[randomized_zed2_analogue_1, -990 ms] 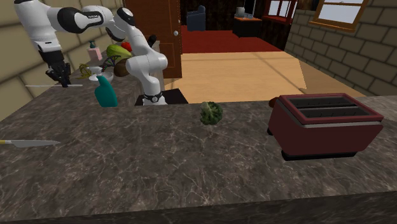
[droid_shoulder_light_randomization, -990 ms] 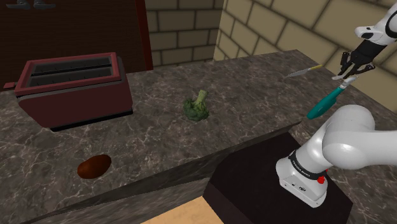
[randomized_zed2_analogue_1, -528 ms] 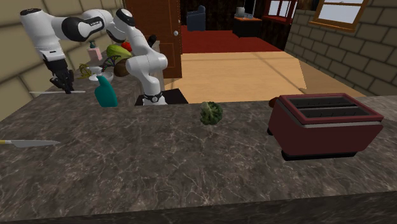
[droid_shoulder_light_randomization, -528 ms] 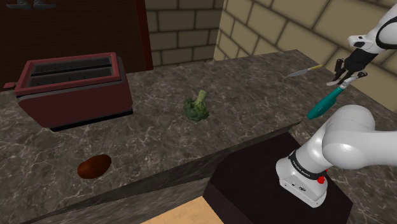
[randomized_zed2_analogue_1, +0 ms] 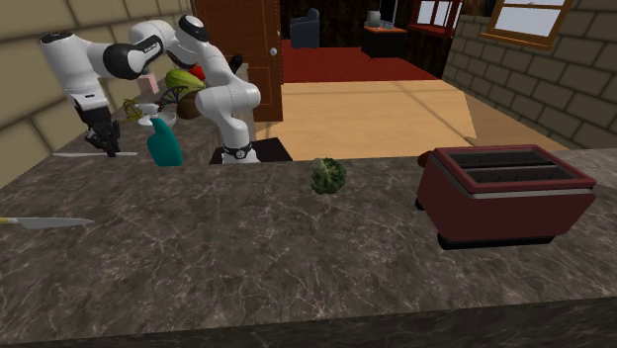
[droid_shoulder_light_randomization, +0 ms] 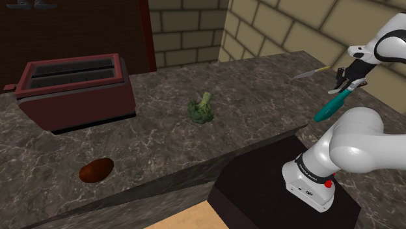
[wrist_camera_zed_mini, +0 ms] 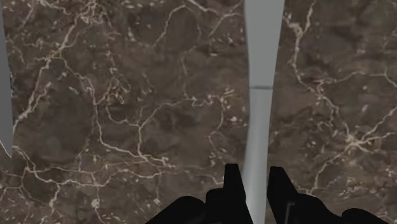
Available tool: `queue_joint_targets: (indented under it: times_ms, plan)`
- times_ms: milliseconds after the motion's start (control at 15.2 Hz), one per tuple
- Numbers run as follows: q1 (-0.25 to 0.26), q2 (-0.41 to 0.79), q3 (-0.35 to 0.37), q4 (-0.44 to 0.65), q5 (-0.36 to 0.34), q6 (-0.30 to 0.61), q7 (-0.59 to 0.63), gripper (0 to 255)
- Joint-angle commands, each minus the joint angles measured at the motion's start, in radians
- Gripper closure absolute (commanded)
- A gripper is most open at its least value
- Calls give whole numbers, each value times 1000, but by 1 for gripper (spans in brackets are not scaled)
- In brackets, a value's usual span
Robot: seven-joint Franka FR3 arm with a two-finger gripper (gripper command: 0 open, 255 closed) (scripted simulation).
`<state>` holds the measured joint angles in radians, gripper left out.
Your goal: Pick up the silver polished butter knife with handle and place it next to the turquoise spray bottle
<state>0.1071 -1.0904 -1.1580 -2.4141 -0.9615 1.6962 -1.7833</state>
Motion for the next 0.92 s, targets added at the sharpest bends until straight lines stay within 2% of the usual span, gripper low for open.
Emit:
queue_joint_targets:
  times_ms: [0,858]
  plan:
    - [-1,-2,-23,-19,-20,22,6,255]
    - [23,0,-188,-90,-150,148,41,255]
